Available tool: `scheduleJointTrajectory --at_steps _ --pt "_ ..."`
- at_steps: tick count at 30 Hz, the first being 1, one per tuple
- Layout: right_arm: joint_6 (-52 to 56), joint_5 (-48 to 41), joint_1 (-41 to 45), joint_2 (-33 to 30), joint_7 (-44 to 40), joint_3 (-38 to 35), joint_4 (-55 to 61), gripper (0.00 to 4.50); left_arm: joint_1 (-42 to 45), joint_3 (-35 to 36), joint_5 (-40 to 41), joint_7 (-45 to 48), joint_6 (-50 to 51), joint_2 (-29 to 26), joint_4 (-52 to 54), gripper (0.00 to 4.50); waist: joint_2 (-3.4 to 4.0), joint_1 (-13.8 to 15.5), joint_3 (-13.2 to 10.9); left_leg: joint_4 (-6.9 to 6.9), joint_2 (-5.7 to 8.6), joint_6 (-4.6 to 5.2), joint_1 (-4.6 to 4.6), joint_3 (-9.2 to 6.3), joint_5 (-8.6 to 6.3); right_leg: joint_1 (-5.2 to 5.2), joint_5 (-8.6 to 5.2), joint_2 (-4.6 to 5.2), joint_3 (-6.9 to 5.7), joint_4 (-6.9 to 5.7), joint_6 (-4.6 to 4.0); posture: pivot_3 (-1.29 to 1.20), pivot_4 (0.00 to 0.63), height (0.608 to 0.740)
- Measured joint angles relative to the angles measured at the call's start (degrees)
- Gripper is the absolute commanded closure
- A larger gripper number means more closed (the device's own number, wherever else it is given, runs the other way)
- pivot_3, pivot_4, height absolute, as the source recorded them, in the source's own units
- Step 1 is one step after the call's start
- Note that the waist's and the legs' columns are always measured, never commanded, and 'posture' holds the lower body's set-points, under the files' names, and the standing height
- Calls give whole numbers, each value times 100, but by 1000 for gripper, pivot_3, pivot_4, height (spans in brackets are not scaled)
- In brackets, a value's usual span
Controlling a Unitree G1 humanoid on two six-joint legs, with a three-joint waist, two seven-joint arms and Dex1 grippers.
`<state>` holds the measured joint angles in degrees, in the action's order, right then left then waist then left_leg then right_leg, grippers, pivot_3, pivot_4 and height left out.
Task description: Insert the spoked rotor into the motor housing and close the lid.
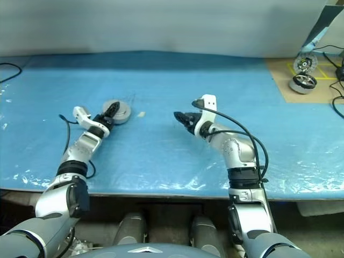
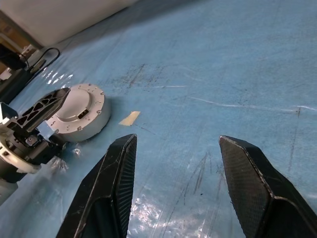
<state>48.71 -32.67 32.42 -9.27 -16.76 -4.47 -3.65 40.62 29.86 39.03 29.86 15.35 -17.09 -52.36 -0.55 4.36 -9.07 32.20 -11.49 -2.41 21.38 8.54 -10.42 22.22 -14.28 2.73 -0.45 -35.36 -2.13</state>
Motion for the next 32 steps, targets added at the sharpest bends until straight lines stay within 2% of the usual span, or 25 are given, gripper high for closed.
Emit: scheduleJointTrajectory --at_steps 8,13,17,21,27,32 --pt "-12 52 -170 -41 -353 211 136 1695 -565 -66 -474 185 -561 -524 334 52 1 -36 0 -20 -10 -1 19 1 -1 7 0 -2 -9 30 0 0 150 740" --pt "-541 737 -212 -227 -270 578 238 1695 -1303 -687 -938 623 -926 -520 1846 52 2 83 -2 -14 -19 -1 53 0 -1 11 1 5 -41 46 -1 0 150 740" --pt "-1406 1750 -267 -456 158 908 235 1695 -1638 -1255 -1331 277 -1041 -148 3512 52 3 130 -3 -9 -9 -1 58 4 -1 5 1 28 -51 47 0 0 150 740" --pt "-1871 2462 -611 -520 546 1114 385 1695 -1805 -1490 -1513 -465 -1025 413 4454 52 3 72 -3 -10 -10 -1 56 3 -1 7 1 23 -49 48 1 0 150 740" --pt "-2310 3333 -1477 -671 1162 1158 904 1695 -3079 -2050 -1804 -1439 -696 1300 5523 52 1 -44 -4 -17 -8 -1 58 1 -1 10 -2 18 -48 54 7 0 150 740" --pt "-2311 3467 -1811 -630 1264 1033 1077 1695 -3293 -2148 -2042 -1656 -620 1198 5824 52 8 -49 -10 -6 -23 1 40 0 -2 7 -3 -4 -30 50 9 0 150 740"
